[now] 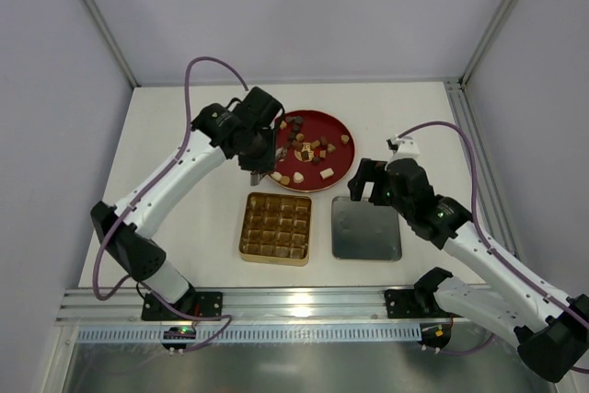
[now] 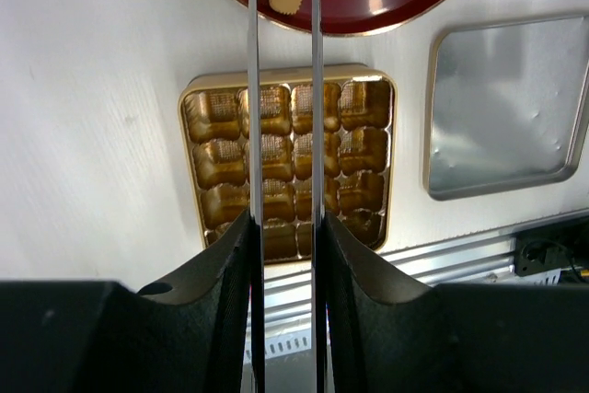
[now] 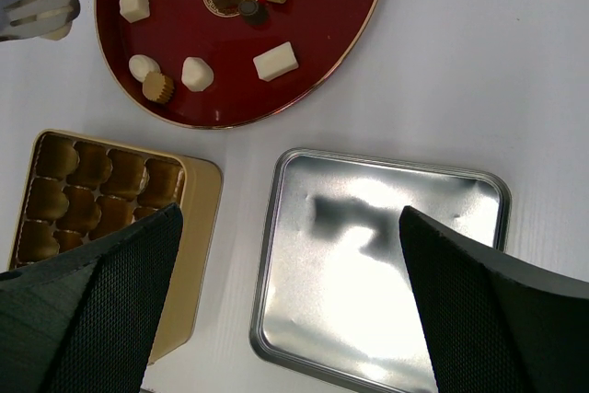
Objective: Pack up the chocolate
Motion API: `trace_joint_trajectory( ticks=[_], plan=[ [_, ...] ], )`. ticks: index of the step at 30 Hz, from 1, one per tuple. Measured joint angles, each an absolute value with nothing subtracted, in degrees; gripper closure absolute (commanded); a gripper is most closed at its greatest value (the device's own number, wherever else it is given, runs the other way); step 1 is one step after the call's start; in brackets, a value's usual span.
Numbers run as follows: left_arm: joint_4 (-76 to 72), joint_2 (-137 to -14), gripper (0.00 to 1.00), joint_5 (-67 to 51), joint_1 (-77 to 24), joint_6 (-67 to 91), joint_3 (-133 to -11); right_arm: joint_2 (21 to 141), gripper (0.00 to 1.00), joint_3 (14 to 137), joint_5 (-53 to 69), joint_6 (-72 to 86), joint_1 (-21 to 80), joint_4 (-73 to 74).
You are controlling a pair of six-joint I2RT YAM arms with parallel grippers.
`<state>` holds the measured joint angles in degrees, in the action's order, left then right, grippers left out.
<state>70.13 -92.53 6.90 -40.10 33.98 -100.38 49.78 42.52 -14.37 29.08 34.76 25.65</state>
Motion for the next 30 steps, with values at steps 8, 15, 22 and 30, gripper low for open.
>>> trace_joint_trajectory(
  ticks=[8, 15, 22, 30],
  plan=[
    [72.42, -83.37, 0.68, 6.9, -40.12, 34.35, -94.37, 51.66, 0.0, 42.59, -14.17, 29.08, 34.76, 25.26],
    [74.61, -75.77, 0.67, 6.87, -40.12, 35.42, -87.96, 52.75, 0.0, 42.65, -13.96, 29.06, 34.76, 24.8],
    [75.42, -69.63, 0.67, 6.11, -40.12, 36.4, -81.3, 53.78, 0.0, 42.72, -13.76, 29.08, 34.76, 24.45],
    [75.0, -67.09, 0.67, 4.86, -40.12, 37.32, -75.83, 53.78, 0.0, 42.74, -13.74, 29.1, 34.76, 24.45]
  ],
)
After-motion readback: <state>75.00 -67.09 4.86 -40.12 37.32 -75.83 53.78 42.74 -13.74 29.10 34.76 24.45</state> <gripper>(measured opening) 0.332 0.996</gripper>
